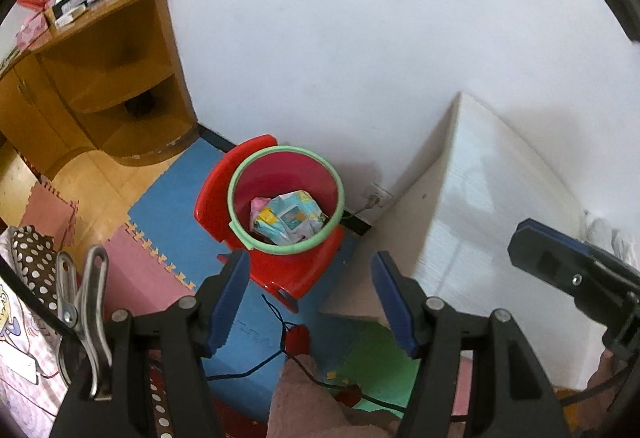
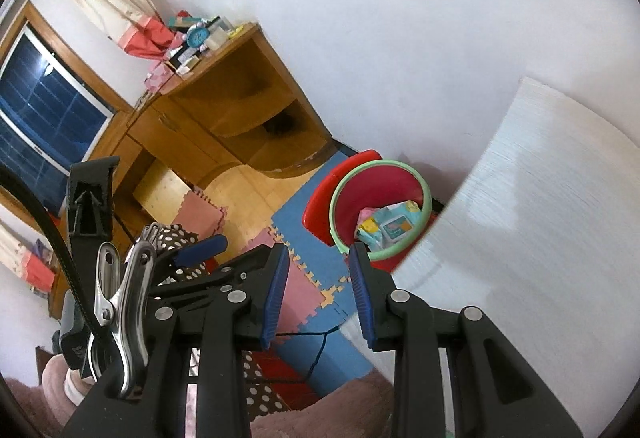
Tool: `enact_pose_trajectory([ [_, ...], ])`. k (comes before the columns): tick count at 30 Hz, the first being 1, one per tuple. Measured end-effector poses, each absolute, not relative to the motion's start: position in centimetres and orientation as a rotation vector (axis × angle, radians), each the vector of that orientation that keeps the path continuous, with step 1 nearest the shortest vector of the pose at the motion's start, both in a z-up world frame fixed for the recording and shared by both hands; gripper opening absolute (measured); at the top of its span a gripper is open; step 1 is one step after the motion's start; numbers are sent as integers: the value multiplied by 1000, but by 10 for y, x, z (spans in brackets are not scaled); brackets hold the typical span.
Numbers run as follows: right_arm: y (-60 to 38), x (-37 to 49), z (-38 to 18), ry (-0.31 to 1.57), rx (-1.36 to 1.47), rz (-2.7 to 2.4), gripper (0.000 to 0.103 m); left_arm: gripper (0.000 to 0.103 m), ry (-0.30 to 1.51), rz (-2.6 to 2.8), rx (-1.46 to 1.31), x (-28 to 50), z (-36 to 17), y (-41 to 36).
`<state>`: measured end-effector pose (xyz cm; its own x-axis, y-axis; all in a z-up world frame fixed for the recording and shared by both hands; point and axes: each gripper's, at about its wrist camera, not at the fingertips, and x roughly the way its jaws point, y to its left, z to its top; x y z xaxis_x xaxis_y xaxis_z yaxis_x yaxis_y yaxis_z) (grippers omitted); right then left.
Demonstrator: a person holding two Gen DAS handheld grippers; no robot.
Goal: Collect trash
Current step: 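Move both open tools from the bucket back over the table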
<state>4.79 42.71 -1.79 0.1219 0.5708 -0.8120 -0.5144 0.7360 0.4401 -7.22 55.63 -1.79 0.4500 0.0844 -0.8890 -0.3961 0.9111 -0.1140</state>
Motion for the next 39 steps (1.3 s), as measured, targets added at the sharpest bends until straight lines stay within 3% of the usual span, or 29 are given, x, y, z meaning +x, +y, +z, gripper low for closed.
enact_pose_trajectory([
  [18,293,-4,28,1107,155,602,32,66,1011,111,-218,-79,29,420],
  [39,128,-15,53,1019,304,178,32,66,1019,-284,-49,-10,53,277],
])
